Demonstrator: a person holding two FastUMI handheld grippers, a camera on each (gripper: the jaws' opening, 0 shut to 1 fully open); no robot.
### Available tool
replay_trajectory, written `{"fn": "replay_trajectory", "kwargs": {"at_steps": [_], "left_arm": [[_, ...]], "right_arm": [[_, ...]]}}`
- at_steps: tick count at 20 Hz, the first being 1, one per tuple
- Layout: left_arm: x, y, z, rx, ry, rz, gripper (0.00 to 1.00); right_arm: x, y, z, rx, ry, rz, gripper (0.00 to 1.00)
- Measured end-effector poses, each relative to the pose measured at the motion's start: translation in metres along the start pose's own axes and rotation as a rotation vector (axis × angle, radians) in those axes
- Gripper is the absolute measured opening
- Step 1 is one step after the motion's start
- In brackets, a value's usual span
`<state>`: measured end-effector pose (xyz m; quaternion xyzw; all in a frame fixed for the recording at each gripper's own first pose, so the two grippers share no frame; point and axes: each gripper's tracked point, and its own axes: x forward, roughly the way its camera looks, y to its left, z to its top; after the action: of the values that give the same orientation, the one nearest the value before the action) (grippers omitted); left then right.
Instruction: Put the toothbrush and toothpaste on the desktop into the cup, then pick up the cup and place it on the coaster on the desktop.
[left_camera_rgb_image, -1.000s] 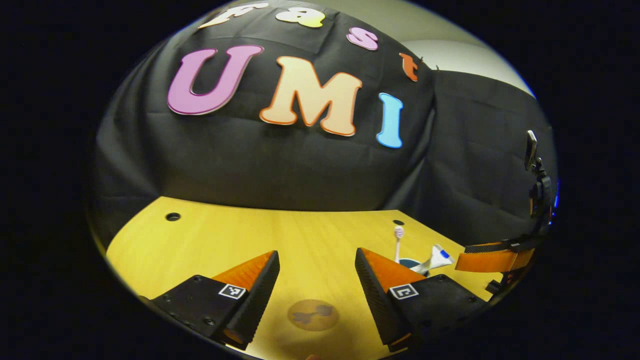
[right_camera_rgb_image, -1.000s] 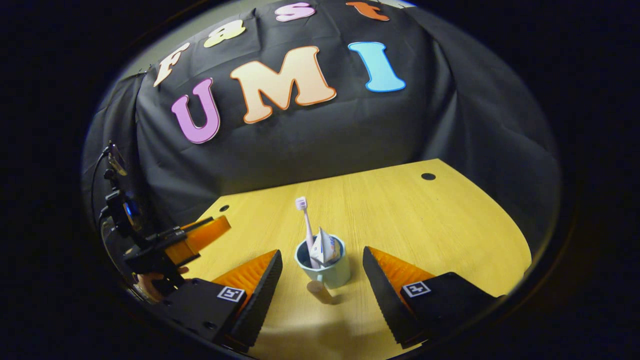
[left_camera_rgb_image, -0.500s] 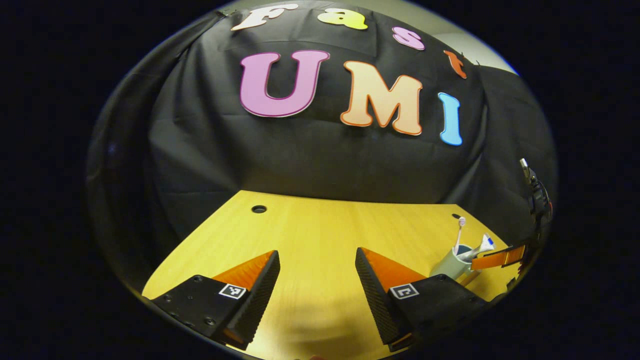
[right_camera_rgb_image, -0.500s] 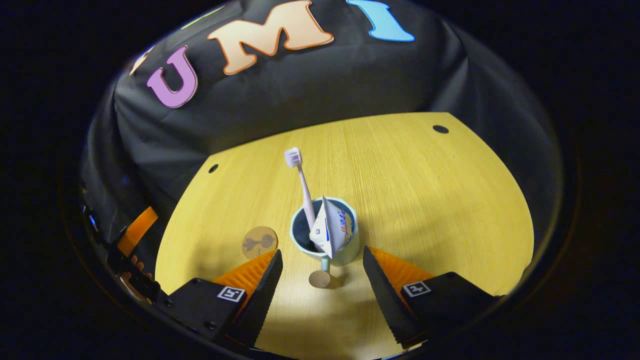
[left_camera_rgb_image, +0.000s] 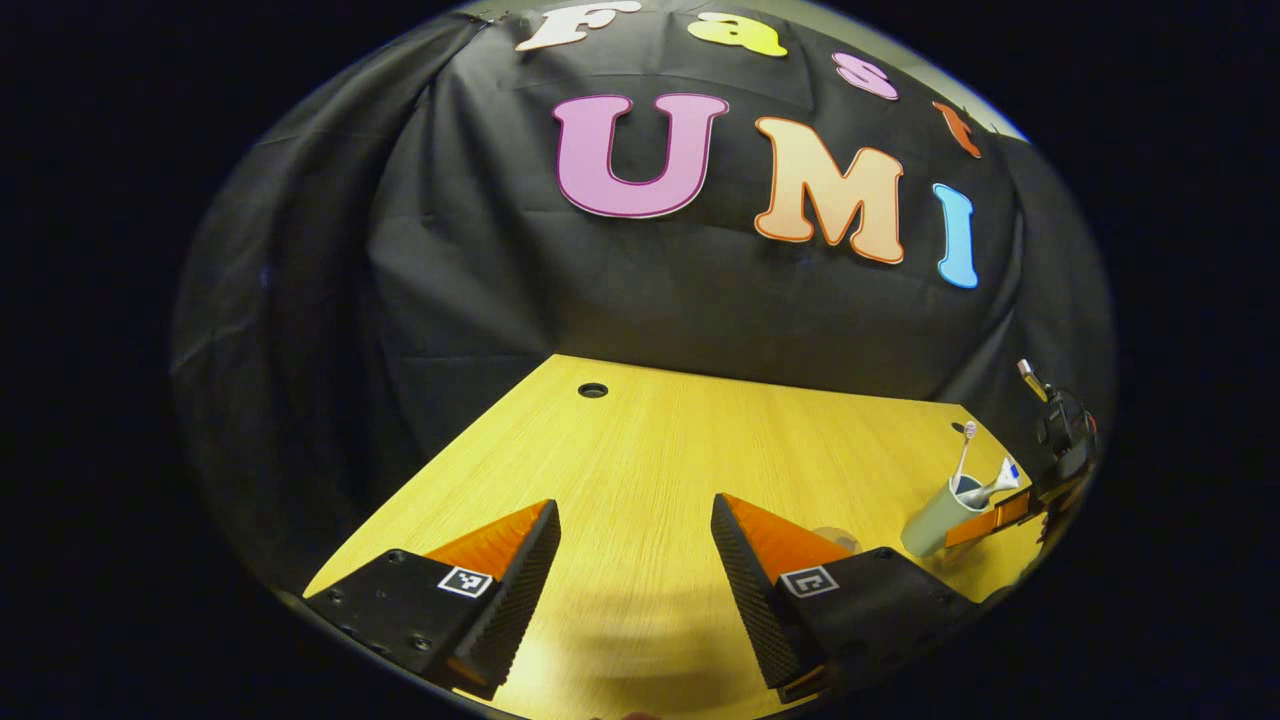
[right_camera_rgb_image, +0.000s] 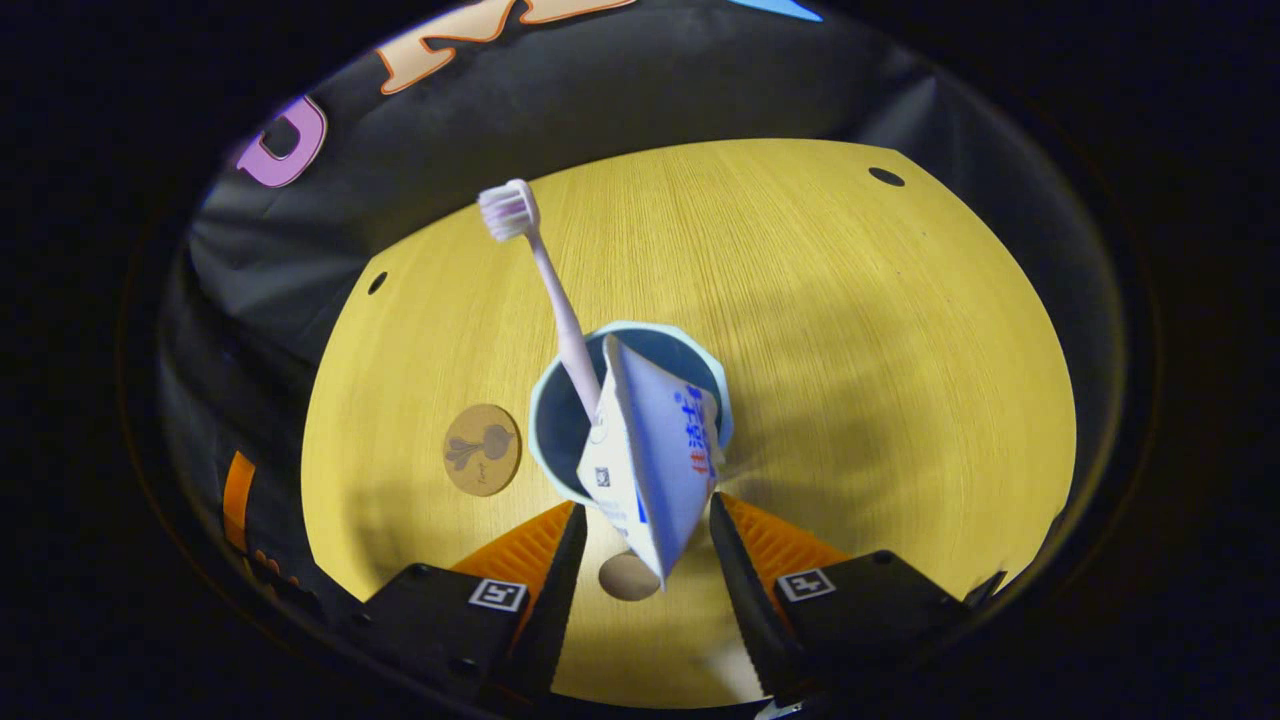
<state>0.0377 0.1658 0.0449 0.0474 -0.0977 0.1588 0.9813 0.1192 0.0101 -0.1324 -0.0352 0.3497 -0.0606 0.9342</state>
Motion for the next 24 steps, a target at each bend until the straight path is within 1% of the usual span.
{"fn": "replay_trajectory", "kwargs": {"at_steps": [2, 3, 4, 5, 6, 7, 8, 9, 10, 12, 15, 17, 20, 24], "left_arm": [[0.000, -0.003, -0.003, -0.004, 0.010, -0.008, 0.88], [0.000, -0.006, -0.003, -0.006, 0.015, -0.013, 0.88], [0.001, -0.010, 0.005, -0.006, 0.022, -0.020, 0.88], [-0.001, -0.011, 0.004, -0.005, 0.027, -0.028, 0.88], [-0.001, -0.012, 0.004, -0.004, 0.033, -0.038, 0.88], [-0.002, -0.014, 0.002, -0.004, 0.040, -0.047, 0.90], [-0.003, -0.017, 0.000, -0.003, 0.048, -0.054, 0.90], [-0.004, -0.020, -0.002, -0.004, 0.054, -0.061, 0.89], [-0.003, -0.023, -0.005, -0.007, 0.058, -0.067, 0.88], [-0.003, -0.026, -0.005, -0.016, 0.061, -0.075, 0.88], [-0.003, -0.027, -0.005, -0.021, 0.062, -0.079, 0.88], [-0.002, -0.028, -0.005, -0.021, 0.063, -0.080, 0.89], [-0.006, -0.027, -0.013, -0.025, 0.079, -0.086, 0.88], [-0.012, -0.022, -0.022, -0.023, 0.106, -0.079, 0.89]], "right_arm": [[0.005, -0.002, -0.003, -0.007, 0.026, -0.011, 0.58], [0.006, 0.000, -0.004, -0.004, 0.040, -0.004, 0.58], [0.007, 0.002, -0.007, 0.001, 0.054, -0.004, 0.55], [0.010, 0.002, -0.008, -0.011, 0.062, -0.009, 0.40], [0.011, 0.001, -0.010, -0.031, 0.073, -0.019, 0.38], [0.012, 0.001, -0.008, -0.056, 0.069, -0.035, 0.34], [0.009, -0.002, -0.007, -0.089, 0.068, -0.057, 0.33], [0.013, -0.003, -0.008, -0.116, 0.063, -0.071, 0.27], [0.010, -0.002, -0.008, -0.128, 0.067, -0.080, 0.24], [0.009, -0.006, -0.005, -0.136, 0.048, -0.098, 0.22], [0.009, -0.005, -0.008, -0.152, 0.051, -0.100, 0.20], [0.010, -0.005, -0.005, -0.172, 0.039, -0.082, 0.20], [0.012, -0.001, -0.001, -0.178, 0.008, -0.034, 0.20], [0.014, -0.002, 0.002, -0.250, -0.024, 0.017, 0.20]]}}
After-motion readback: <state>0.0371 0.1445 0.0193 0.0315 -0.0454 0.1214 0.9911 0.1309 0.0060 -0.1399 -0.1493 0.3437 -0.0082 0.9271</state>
